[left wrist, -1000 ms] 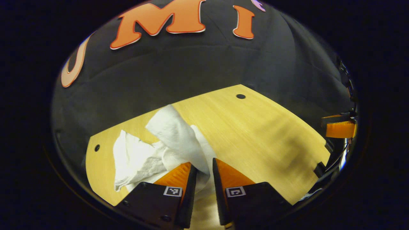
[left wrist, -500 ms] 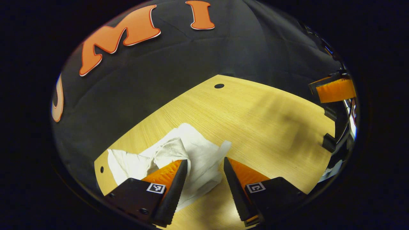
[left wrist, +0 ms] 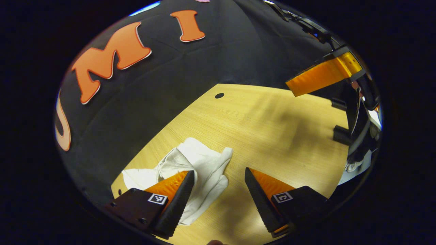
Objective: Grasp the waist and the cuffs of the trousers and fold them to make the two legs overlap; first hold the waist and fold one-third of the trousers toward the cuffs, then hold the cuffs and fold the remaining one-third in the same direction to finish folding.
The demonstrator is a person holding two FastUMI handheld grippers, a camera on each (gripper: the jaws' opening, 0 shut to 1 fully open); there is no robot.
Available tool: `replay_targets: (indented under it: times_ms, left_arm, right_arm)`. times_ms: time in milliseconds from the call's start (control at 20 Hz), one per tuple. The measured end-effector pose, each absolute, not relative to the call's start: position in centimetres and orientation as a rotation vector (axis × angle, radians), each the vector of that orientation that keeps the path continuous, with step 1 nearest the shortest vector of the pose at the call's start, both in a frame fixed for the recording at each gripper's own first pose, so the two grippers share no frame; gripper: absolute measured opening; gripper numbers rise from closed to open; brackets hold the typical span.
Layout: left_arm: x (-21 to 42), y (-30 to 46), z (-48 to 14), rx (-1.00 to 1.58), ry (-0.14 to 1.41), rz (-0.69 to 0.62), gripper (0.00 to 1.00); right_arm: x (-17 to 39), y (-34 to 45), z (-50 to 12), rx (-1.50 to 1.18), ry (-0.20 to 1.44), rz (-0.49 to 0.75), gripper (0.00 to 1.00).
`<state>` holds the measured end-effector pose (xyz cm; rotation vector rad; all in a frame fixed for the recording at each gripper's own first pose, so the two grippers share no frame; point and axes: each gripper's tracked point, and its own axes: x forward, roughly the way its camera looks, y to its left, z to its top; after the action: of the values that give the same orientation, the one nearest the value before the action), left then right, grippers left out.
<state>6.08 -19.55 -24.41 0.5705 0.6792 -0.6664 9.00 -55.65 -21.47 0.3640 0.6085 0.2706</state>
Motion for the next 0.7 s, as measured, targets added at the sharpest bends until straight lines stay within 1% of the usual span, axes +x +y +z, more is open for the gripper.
replay_targets:
  times_ms: [50,100,150,200,250,300,400,450,600,650,700]
  left_arm:
    - [6.1,-19.8,-24.7,0.579,0.678,-0.667,0.94]
    - [5.9,-19.4,-25.1,0.598,0.698,-0.648,0.97]
    - [5.6,-19.4,-25.3,0.588,0.717,-0.644,0.97]
    - [5.4,-19.6,-25.4,0.554,0.742,-0.653,0.93]
    - [5.1,-19.6,-25.5,0.512,0.775,-0.662,1.00]
    - [5.0,-20.0,-25.3,0.455,0.793,-0.679,1.00]
    - [6.1,-20.6,-24.1,0.379,0.771,-0.661,0.93]
    - [6.4,-20.6,-23.8,0.339,0.758,-0.628,0.97]
    - [9.3,-17.7,-21.9,0.216,0.668,-0.446,0.98]
    - [10.0,-16.4,-21.2,0.194,0.637,-0.380,0.94]
    - [10.9,-15.1,-20.4,0.180,0.600,-0.323,0.98]
  right_arm:
    - [9.1,-55.7,-21.4,0.361,0.607,0.264,0.99]
    - [9.2,-55.8,-21.3,0.360,0.606,0.255,0.98]
    - [9.4,-55.5,-21.0,0.366,0.602,0.250,0.98]
    - [9.5,-55.1,-20.8,0.372,0.599,0.248,0.99]
    - [9.6,-54.5,-20.6,0.374,0.601,0.250,0.98]
    - [9.7,-53.9,-20.4,0.372,0.601,0.254,0.99]
    - [9.8,-52.6,-19.9,0.354,0.596,0.266,0.99]
    - [9.9,-51.8,-19.4,0.348,0.591,0.272,0.99]
    - [10.3,-49.0,-17.8,0.311,0.547,0.294,0.98]
    - [10.5,-48.1,-17.3,0.292,0.533,0.298,0.98]
    - [10.9,-47.0,-16.4,0.277,0.512,0.304,0.98]
